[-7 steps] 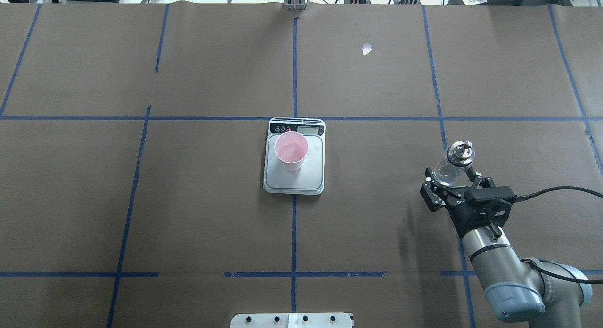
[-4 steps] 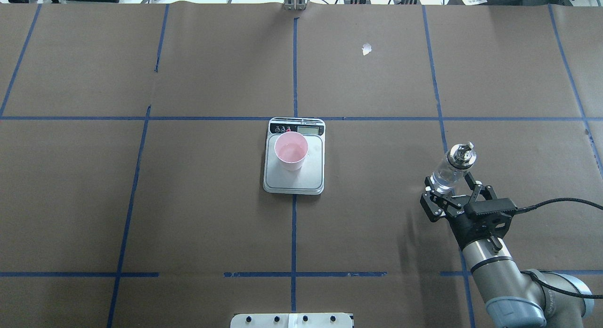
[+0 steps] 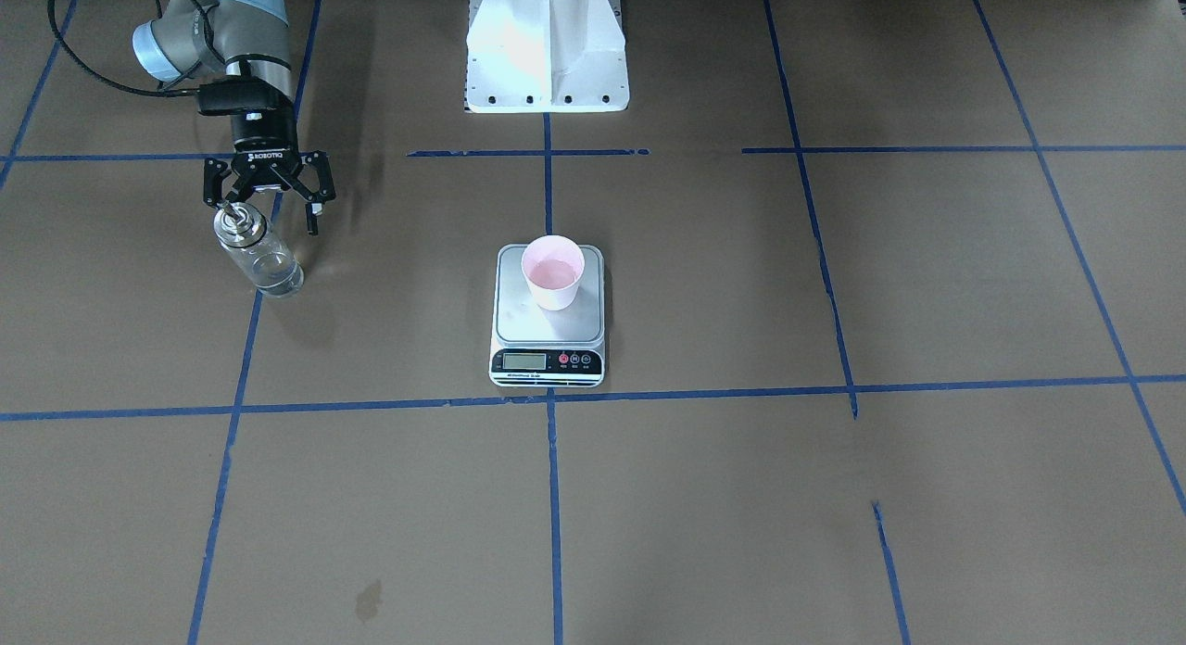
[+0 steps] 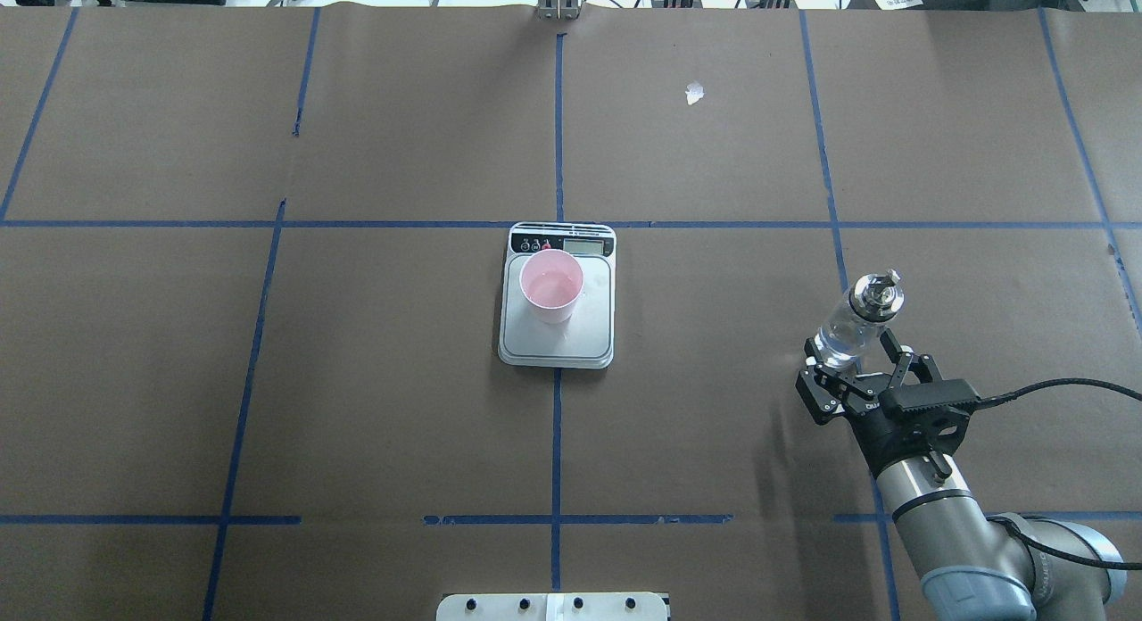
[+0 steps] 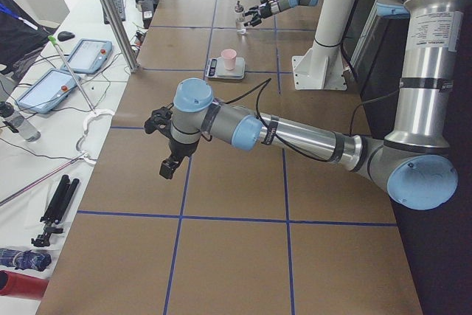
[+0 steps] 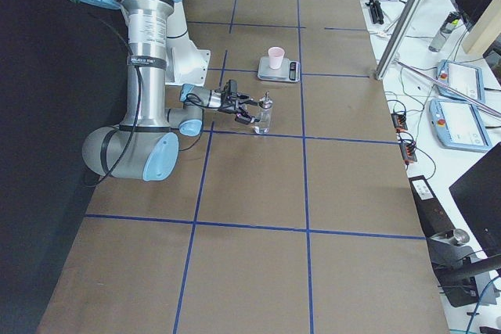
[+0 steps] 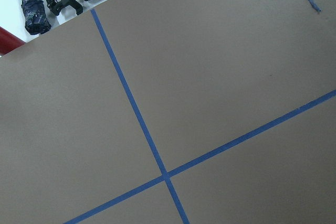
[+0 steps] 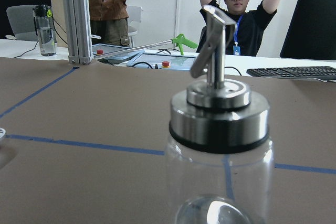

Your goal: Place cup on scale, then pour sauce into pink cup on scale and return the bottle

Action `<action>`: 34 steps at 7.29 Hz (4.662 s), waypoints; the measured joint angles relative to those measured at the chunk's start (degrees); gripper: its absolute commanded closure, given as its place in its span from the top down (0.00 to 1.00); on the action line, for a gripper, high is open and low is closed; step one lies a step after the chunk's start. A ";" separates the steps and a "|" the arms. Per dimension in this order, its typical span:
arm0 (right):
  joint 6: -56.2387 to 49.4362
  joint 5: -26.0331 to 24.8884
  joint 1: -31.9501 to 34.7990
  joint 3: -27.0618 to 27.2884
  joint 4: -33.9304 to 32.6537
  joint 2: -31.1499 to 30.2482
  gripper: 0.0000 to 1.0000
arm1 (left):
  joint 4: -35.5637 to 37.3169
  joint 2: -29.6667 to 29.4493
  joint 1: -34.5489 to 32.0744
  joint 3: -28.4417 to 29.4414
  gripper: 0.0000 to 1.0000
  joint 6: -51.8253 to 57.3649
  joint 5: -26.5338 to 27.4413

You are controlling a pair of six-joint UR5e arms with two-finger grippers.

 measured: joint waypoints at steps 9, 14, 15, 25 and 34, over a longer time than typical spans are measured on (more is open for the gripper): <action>-0.66 -1.72 -1.79 -0.20 0.11 -2.86 1.00 | -0.08 -0.01 0.09 0.40 1.00 0.00 0.00; -0.75 -7.72 -10.04 -0.31 15.21 -9.79 1.00 | -0.09 -0.01 0.09 0.12 1.00 0.00 0.00; -1.06 -7.70 -10.32 -0.65 17.74 -11.48 1.00 | -0.06 -0.01 0.09 0.02 1.00 0.00 0.00; -20.83 51.44 39.70 -9.12 19.46 -4.02 1.00 | 0.00 -0.01 0.09 -0.09 1.00 0.00 -0.09; -71.55 103.46 82.35 -8.96 -57.87 17.51 1.00 | -0.17 -0.06 0.09 -0.69 1.00 0.02 -0.09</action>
